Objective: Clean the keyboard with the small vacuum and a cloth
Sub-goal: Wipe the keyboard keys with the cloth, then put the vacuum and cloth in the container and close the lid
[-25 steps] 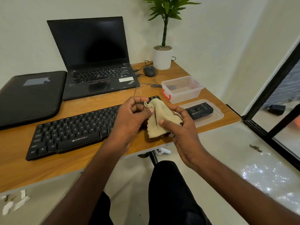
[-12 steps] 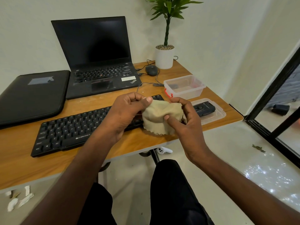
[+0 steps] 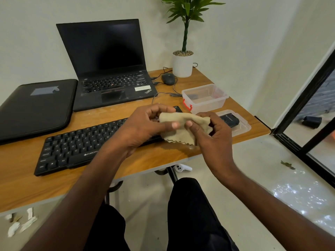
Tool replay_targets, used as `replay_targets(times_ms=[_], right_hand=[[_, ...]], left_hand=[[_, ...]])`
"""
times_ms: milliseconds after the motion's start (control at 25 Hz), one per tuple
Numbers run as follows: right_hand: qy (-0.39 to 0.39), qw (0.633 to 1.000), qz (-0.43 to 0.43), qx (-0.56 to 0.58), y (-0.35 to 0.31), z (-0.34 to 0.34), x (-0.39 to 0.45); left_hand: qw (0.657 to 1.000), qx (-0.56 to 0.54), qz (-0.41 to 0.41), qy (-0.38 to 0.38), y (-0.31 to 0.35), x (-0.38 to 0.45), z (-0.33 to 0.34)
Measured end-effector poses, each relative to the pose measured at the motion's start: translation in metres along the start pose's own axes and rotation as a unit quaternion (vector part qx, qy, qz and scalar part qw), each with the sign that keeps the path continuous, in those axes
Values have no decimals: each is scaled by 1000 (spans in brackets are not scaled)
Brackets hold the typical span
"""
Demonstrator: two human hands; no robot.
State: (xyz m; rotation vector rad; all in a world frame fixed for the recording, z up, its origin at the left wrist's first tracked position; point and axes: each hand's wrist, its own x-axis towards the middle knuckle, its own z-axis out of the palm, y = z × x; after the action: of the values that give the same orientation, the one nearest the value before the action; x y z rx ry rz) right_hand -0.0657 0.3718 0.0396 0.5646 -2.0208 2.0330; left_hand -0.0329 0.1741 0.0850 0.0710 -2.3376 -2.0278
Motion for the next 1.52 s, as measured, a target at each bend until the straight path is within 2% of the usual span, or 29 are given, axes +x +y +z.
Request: replay_targets(times_ms=[80, 120, 280, 440, 560, 640, 720, 840, 960, 1040, 1120, 1240, 1400, 1520], right_hand=[[6, 998, 25, 49, -5, 0, 1], [10, 997, 36, 68, -7, 1, 0], [30, 980, 123, 154, -13, 0, 7], [-36, 931, 277, 234, -15, -14, 25], [-31, 945, 260, 197, -17, -23, 36], [-38, 980, 171, 90, -20, -35, 41], [-50, 993, 108, -7, -23, -53, 49], [-36, 988, 153, -12, -16, -84, 67], [0, 980, 195, 34, -2, -108, 89], [-3, 975, 199, 102, 8, -121, 100], [-17, 976, 189, 104, 18, -134, 109], [-55, 985, 164, 16, 33, -145, 112], [-121, 971, 99, -179, 52, -150, 109], [-111, 963, 11, -247, 51, -148, 104]], left_hand=[[998, 62, 16, 4, -3, 0, 3], [998, 59, 16, 10, -4, 1, 4], [988, -141, -65, 7, -2, 2, 12], [980, -174, -87, 40, 0, 7, 23], [979, -184, -89, 20, 4, 9, 26], [976, -196, -78, 44, 6, 13, 31], [972, -211, -79, 68, 6, 20, 41], [974, -197, -74, 86, 4, 34, 67], [986, -131, 5, 101, 7, 54, 98], [991, -23, 88, 100, 7, 67, 110], [984, 75, 133, 91, 0, 78, 115], [973, 160, 160, 53, -20, 79, 120], [926, 315, 208, 14, -41, 70, 122], [896, 369, 246, 25, -48, 63, 123]])
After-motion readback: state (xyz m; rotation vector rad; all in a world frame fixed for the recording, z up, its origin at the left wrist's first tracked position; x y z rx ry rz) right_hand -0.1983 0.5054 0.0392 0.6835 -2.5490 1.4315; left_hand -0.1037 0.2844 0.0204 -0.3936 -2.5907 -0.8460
